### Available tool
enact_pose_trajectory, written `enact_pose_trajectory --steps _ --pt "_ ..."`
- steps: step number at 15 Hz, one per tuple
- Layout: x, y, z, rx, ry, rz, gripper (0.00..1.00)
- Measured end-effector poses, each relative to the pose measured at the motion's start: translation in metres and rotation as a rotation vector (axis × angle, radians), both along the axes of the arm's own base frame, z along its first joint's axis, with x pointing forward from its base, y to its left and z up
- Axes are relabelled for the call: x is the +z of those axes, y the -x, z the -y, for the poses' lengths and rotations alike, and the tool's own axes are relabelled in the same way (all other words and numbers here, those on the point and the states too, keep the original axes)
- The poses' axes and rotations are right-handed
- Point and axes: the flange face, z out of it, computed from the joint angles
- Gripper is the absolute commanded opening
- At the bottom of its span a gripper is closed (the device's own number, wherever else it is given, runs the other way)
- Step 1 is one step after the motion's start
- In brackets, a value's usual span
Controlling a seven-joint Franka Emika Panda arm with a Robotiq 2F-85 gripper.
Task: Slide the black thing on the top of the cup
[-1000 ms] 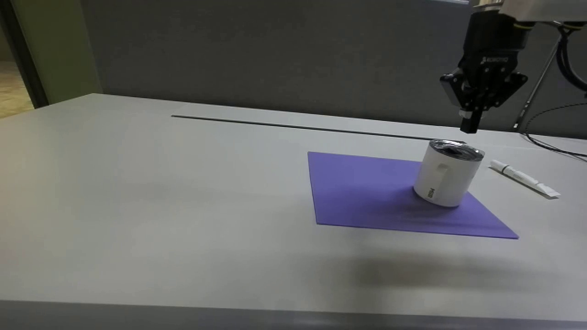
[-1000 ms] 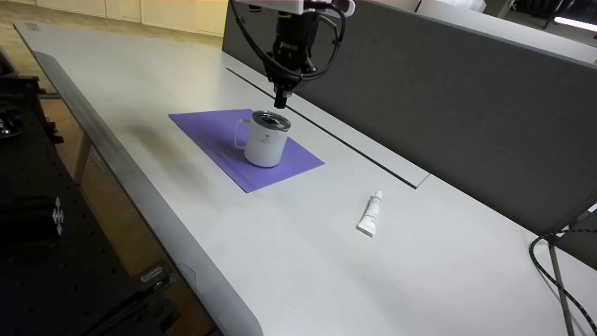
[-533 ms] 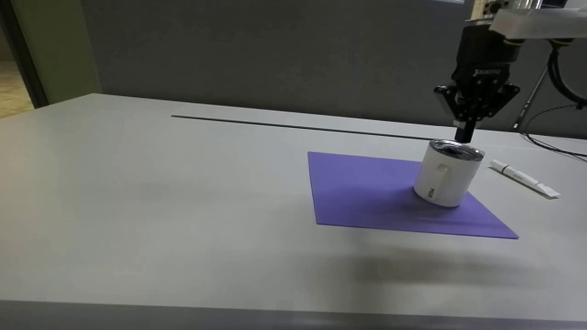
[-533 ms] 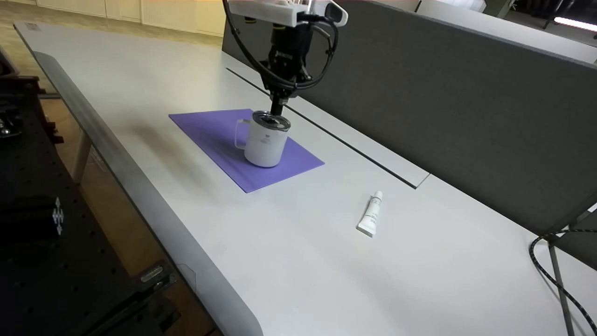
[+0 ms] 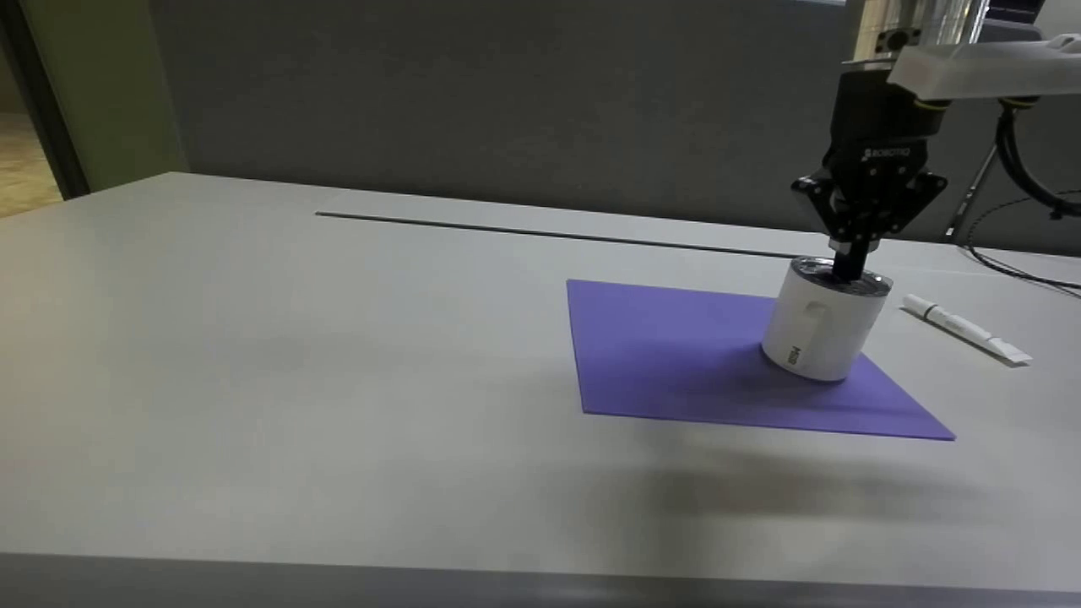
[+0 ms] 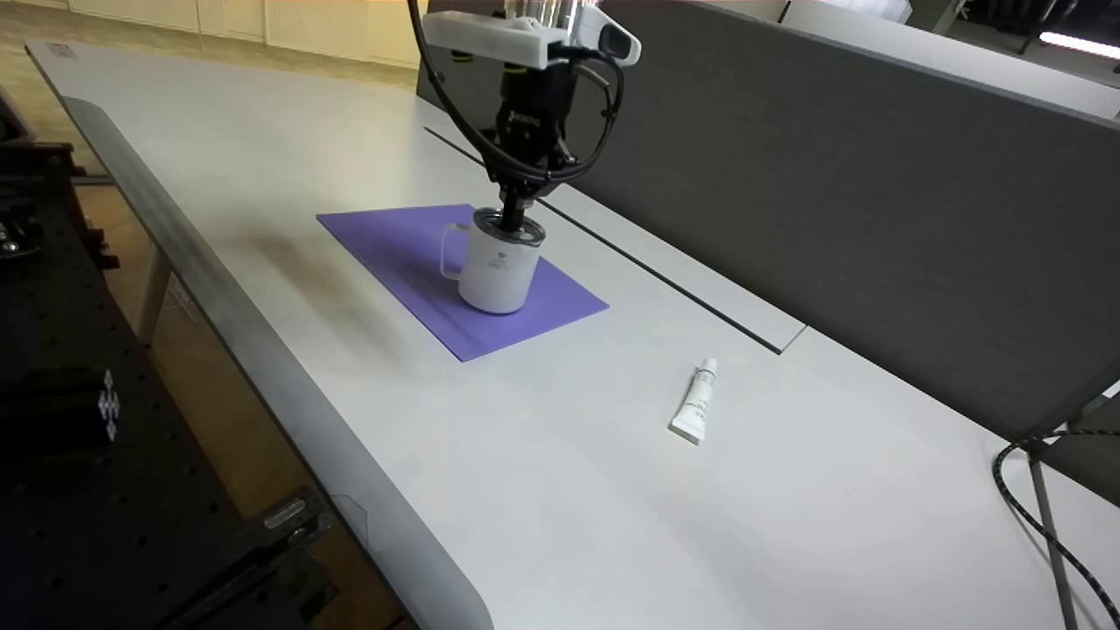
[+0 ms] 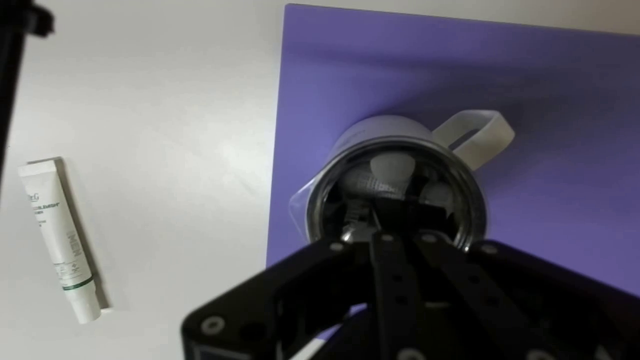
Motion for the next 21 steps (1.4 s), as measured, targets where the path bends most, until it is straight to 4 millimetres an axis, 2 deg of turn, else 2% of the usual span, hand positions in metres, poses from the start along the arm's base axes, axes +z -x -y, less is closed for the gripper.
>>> enact_pose_trajectory --steps 12,21 --pt "-0.0012 -0.0004 -0.0059 -0.029 -0.025 -0.001 0.00" --pt "-0.0006 -0.0010 -0.0033 -0.065 -0.042 -0.004 0.00"
